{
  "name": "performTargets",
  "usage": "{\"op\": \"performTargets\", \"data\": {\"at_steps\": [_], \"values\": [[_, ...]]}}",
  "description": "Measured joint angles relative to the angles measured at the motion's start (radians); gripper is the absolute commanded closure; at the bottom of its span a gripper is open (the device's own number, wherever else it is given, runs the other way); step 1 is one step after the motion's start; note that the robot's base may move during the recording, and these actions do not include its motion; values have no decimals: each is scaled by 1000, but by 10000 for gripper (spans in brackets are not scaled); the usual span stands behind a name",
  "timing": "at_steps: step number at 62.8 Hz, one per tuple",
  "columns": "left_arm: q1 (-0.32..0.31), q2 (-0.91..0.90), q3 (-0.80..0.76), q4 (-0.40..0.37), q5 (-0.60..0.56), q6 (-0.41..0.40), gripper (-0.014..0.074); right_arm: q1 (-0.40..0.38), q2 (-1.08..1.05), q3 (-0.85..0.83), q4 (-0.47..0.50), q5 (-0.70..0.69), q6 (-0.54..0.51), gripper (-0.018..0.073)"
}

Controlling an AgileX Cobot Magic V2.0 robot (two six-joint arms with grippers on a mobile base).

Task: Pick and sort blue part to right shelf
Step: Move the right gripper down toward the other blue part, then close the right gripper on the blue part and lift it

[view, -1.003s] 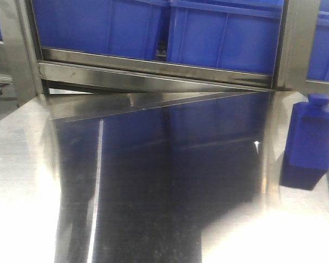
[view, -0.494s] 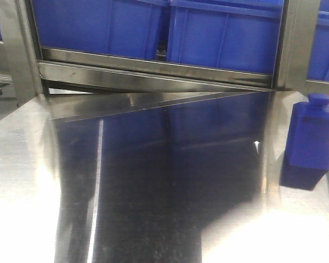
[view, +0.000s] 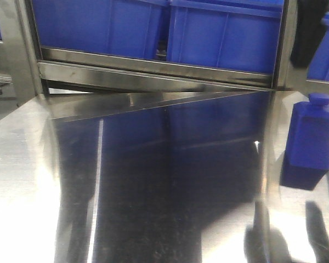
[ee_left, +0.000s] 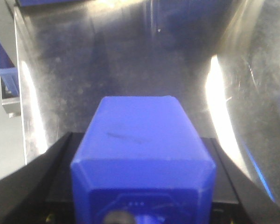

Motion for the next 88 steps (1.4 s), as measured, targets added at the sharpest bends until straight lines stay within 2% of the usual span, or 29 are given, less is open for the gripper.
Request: {"op": "performTargets", "data": {"at_steps": [13, 35, 41, 50, 55, 74, 88], "values": [[0, 0, 0, 0, 20, 0, 328, 0, 129, 0, -6, -45, 72, -29], [0, 0, 0, 0, 20, 0, 335, 0, 281, -7, -30, -92, 87, -21], [0, 0, 0, 0, 20, 0, 335, 0, 299, -7, -32, -98, 87, 53], [0, 0, 0, 0, 20, 0, 335, 0, 301, -7, -34, -107, 89, 271], [0, 0, 0, -2, 20, 0, 335, 0, 301, -7, -34, -114, 89, 347], [0, 0, 0, -1, 22, 0, 335, 0, 211, -7, -34, -178, 80, 346], [0, -20, 36, 15, -9, 0, 335, 45, 28, 70, -73, -273, -40, 346]]}}
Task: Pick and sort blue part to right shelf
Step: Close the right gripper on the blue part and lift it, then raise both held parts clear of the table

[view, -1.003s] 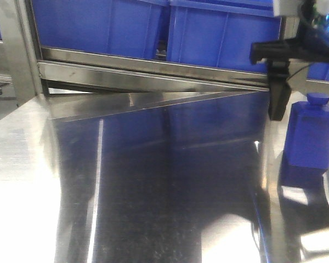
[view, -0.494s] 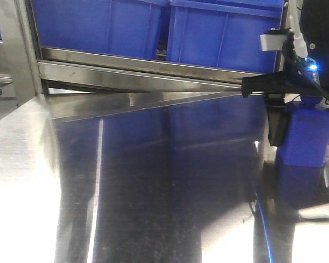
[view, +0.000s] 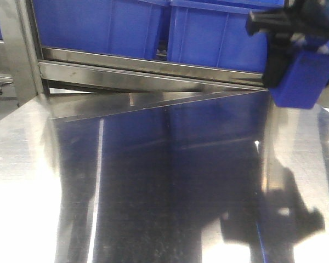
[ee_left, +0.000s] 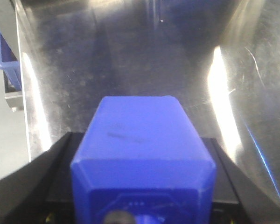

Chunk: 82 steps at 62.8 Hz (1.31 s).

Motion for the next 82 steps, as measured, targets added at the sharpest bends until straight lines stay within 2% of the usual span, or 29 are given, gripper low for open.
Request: {"op": "performTargets", "data": {"at_steps": [12, 23, 44, 63, 82], "values": [[0, -82, 104, 27, -109, 0, 335, 53, -183, 148, -24, -107, -93, 346], [0, -165, 205, 59, -201, 0, 335, 60, -337, 288, -30, -189, -142, 346], [0, -247, 285, 85, -279, 0, 335, 64, -665, 508, -36, -274, -225, 346], [0, -249, 288, 85, -311, 0, 335, 64, -1032, 556, -47, -276, -231, 348], [0, -252, 288, 68, -311, 0, 335, 64, -1240, 556, -63, -277, -231, 348]]}}
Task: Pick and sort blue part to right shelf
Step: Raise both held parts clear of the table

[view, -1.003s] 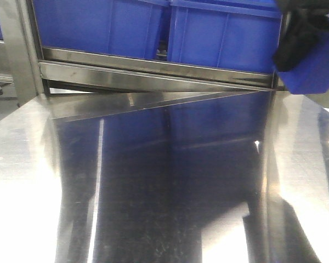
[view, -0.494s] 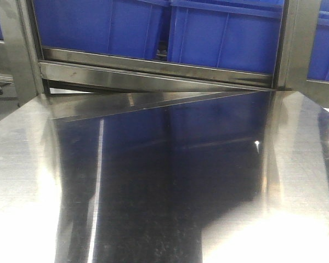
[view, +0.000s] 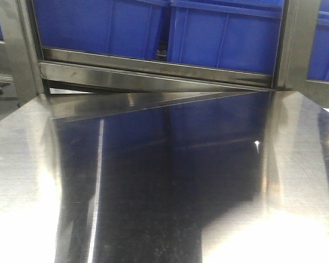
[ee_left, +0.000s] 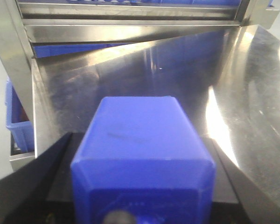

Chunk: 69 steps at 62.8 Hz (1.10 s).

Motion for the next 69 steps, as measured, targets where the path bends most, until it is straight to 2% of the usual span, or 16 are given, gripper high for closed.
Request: {"op": "performTargets", "data": {"at_steps": [9, 38, 69], "values": [[0, -42, 0, -6, 0, 0, 335, 0, -24, 0, -1, 0, 0, 348], [0, -398, 0, 16, 2, 0, 335, 0, -24, 0, -2, -89, 0, 348], [0, -414, 0, 18, 2, 0, 335, 0, -24, 0, -7, -93, 0, 348]]}}
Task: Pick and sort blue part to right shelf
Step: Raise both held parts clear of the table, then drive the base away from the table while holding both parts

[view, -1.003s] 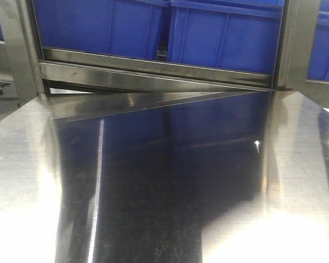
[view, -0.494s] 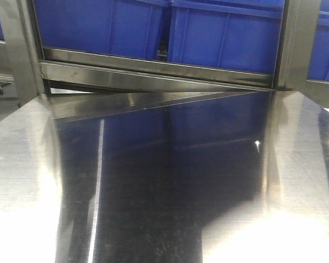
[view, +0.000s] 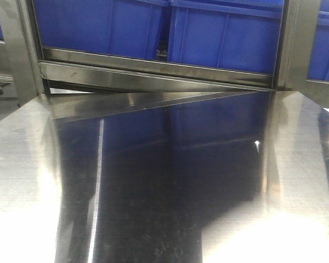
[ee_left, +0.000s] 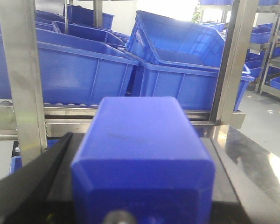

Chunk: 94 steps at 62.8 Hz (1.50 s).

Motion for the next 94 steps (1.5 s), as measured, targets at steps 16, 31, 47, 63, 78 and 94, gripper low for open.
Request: {"op": "performTargets", "data": {"at_steps": [16, 31, 47, 63, 78, 94], "values": [[0, 0, 0, 0, 0, 0, 335, 0, 0, 0, 0, 0, 0, 348], [0, 0, 0, 0, 0, 0, 335, 0, 0, 0, 0, 0, 0, 348], [0, 0, 0, 0, 2, 0, 335, 0, 0, 0, 0, -2, 0, 348], [0, -2, 0, 0, 2, 0, 335, 0, -2, 0, 0, -5, 0, 348], [0, -4, 0, 0, 2, 0, 335, 1, -2, 0, -2, -5, 0, 348], [0, -4, 0, 0, 2, 0, 335, 1, -2, 0, -2, -5, 0, 348]]}}
